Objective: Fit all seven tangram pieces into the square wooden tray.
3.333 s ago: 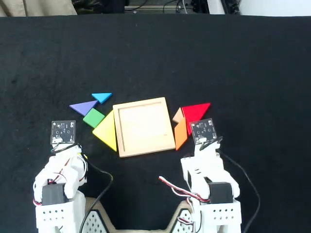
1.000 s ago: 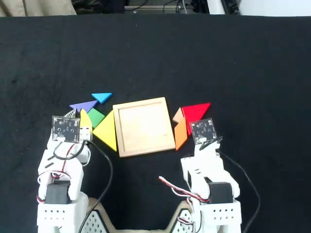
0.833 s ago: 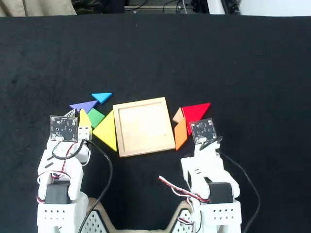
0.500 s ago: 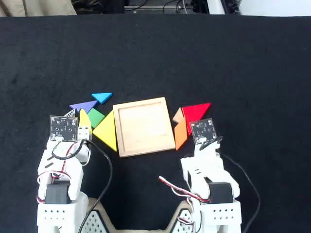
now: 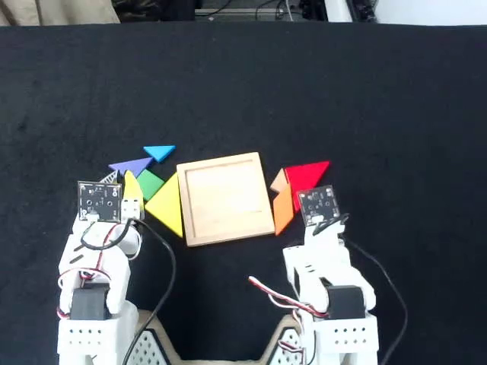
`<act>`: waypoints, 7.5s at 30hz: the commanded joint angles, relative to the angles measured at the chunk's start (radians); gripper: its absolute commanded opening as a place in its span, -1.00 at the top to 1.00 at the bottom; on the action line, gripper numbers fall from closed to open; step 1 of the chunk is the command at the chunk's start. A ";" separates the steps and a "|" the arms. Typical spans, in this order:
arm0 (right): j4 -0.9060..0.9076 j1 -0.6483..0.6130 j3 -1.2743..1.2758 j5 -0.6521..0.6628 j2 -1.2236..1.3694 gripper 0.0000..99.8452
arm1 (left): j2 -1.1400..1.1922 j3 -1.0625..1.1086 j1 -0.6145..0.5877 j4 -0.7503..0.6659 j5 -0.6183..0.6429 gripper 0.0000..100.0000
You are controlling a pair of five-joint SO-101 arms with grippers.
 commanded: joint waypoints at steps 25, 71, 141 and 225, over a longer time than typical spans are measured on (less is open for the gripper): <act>0.003 -0.163 -0.001 -0.008 -0.058 0.98 | -0.008 0.018 0.033 0.061 0.012 0.85; -0.275 -0.038 -0.515 0.212 0.062 0.98 | -0.003 0.004 0.036 0.091 0.014 0.85; -0.799 0.049 -0.716 0.107 1.383 0.98 | 1.484 -0.857 0.053 0.218 0.374 0.41; -0.801 0.025 -0.704 0.109 1.383 0.98 | 1.864 -1.300 0.415 0.460 0.241 0.73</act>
